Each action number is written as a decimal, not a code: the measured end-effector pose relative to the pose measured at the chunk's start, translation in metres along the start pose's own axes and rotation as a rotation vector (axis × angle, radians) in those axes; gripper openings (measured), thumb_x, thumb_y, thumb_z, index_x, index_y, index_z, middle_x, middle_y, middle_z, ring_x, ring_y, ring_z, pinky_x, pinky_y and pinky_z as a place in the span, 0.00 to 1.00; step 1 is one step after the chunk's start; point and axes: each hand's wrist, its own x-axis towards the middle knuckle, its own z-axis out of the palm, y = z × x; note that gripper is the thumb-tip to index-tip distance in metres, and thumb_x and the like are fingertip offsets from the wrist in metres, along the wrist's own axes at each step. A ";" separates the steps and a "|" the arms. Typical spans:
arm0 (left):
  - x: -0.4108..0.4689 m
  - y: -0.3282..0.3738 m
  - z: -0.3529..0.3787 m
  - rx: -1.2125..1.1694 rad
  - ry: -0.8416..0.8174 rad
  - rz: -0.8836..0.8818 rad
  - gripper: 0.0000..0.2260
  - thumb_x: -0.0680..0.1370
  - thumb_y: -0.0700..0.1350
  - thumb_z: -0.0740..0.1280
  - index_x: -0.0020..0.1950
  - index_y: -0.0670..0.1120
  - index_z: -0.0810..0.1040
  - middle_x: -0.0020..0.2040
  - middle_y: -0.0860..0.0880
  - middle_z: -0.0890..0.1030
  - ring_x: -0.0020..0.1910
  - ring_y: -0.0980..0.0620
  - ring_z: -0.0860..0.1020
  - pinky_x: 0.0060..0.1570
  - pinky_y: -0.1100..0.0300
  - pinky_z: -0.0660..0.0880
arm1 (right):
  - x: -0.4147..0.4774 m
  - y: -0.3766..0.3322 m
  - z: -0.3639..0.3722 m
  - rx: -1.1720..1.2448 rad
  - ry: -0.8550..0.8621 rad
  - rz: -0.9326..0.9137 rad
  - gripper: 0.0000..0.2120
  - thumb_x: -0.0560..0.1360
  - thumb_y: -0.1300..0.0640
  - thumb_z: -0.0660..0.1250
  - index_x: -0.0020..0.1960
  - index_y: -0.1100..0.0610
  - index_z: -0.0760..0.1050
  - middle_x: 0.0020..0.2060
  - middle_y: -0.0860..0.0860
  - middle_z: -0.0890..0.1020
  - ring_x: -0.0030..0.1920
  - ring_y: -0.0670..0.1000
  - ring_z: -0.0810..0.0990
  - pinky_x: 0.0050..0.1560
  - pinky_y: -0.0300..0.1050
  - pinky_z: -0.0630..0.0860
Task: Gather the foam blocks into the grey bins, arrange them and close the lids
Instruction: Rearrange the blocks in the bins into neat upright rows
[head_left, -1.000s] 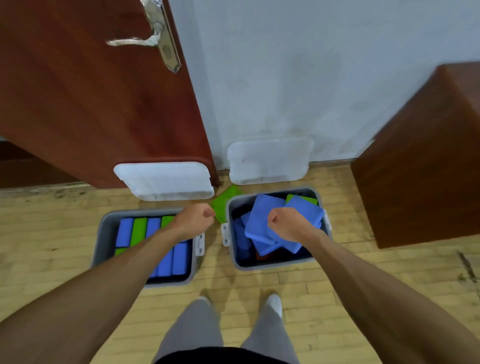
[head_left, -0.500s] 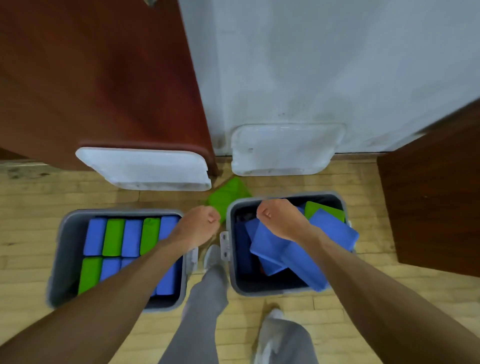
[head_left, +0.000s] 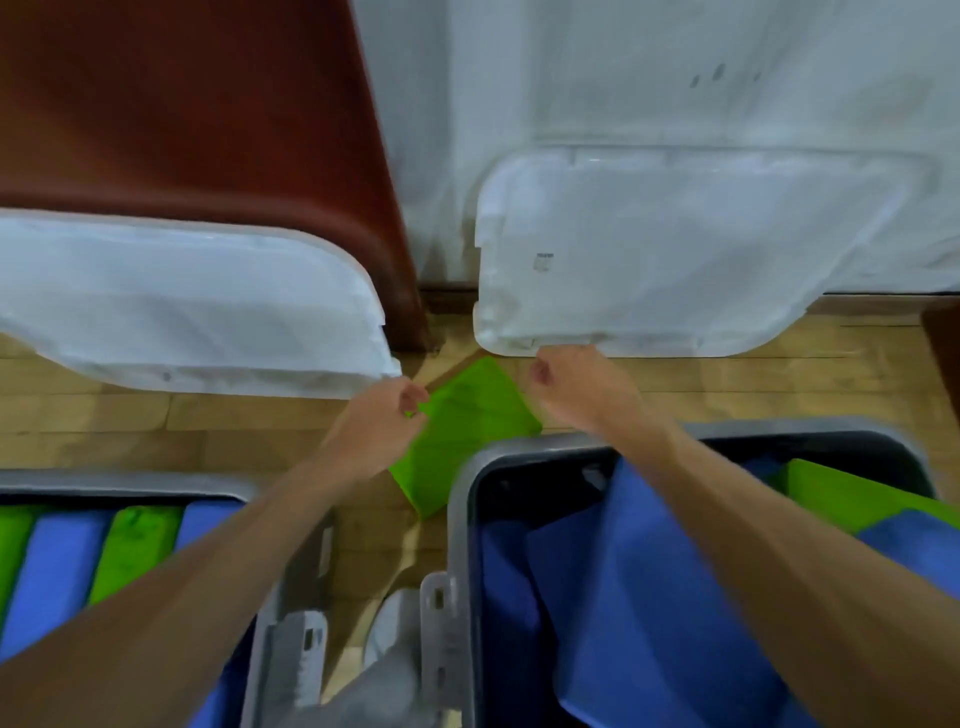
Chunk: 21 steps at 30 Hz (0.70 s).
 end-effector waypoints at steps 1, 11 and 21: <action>0.019 -0.012 0.013 0.031 0.008 0.012 0.11 0.76 0.43 0.67 0.58 0.46 0.78 0.52 0.47 0.80 0.52 0.49 0.78 0.51 0.57 0.73 | 0.019 0.008 0.013 -0.040 -0.003 -0.019 0.11 0.77 0.54 0.58 0.45 0.59 0.75 0.44 0.54 0.81 0.47 0.56 0.79 0.47 0.47 0.75; 0.127 -0.091 0.099 0.352 -0.259 -0.086 0.52 0.57 0.73 0.71 0.73 0.47 0.61 0.67 0.45 0.71 0.64 0.44 0.72 0.62 0.49 0.72 | 0.115 0.040 0.063 -0.355 -0.490 0.079 0.17 0.78 0.46 0.63 0.36 0.55 0.66 0.37 0.49 0.69 0.48 0.56 0.78 0.42 0.45 0.73; 0.110 -0.063 0.079 0.448 -0.044 -0.007 0.47 0.56 0.60 0.81 0.68 0.50 0.63 0.65 0.42 0.64 0.65 0.38 0.63 0.60 0.40 0.70 | 0.104 0.031 0.069 -0.174 -0.473 0.020 0.28 0.75 0.48 0.70 0.69 0.59 0.69 0.65 0.54 0.75 0.63 0.58 0.75 0.59 0.48 0.73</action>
